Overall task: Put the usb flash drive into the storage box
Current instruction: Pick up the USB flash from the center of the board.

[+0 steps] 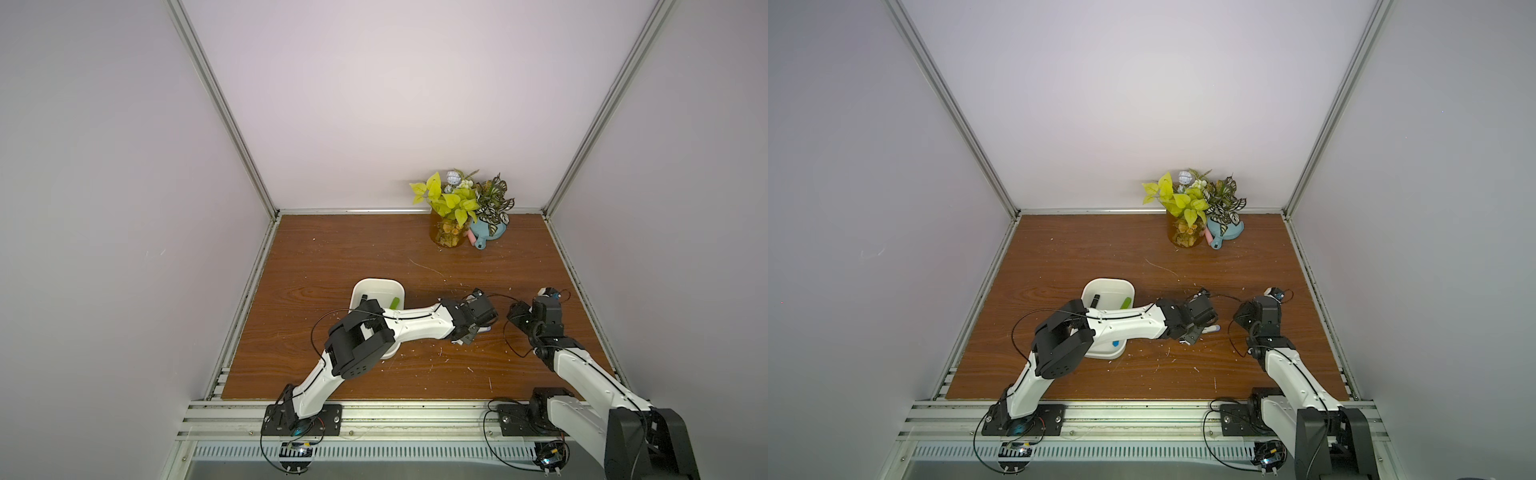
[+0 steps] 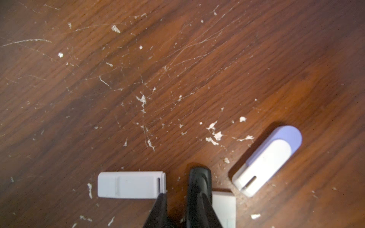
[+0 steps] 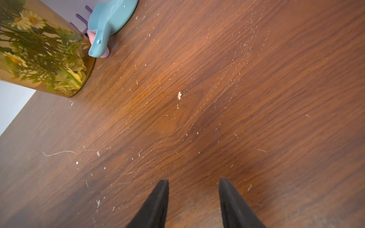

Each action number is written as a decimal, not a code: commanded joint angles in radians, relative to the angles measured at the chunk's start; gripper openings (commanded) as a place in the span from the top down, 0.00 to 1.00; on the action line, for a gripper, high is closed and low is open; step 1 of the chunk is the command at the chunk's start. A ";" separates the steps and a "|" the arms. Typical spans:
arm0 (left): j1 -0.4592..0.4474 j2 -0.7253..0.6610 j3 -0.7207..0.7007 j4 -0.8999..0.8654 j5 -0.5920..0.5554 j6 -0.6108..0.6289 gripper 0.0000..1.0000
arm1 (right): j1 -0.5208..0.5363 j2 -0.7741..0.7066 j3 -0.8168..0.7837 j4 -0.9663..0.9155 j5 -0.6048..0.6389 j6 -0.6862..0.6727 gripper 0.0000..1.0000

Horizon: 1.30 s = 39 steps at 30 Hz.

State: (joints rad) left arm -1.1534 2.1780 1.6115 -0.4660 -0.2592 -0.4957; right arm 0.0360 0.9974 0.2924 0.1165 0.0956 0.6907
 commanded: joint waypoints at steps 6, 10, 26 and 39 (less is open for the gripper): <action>-0.023 0.013 -0.025 -0.033 0.008 0.002 0.70 | -0.005 0.009 -0.003 0.028 -0.008 -0.015 0.52; -0.025 0.009 -0.034 -0.032 0.016 -0.001 0.70 | -0.005 0.012 -0.003 0.028 -0.009 -0.014 0.52; -0.028 0.028 -0.036 -0.033 0.018 0.011 0.75 | -0.005 0.013 -0.002 0.026 -0.009 -0.016 0.51; -0.011 -0.115 0.027 -0.048 -0.013 0.057 0.85 | -0.004 0.012 -0.002 0.030 -0.013 -0.017 0.51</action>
State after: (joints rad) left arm -1.1717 2.1605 1.6073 -0.4778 -0.2497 -0.4576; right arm 0.0360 1.0107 0.2920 0.1173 0.0944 0.6899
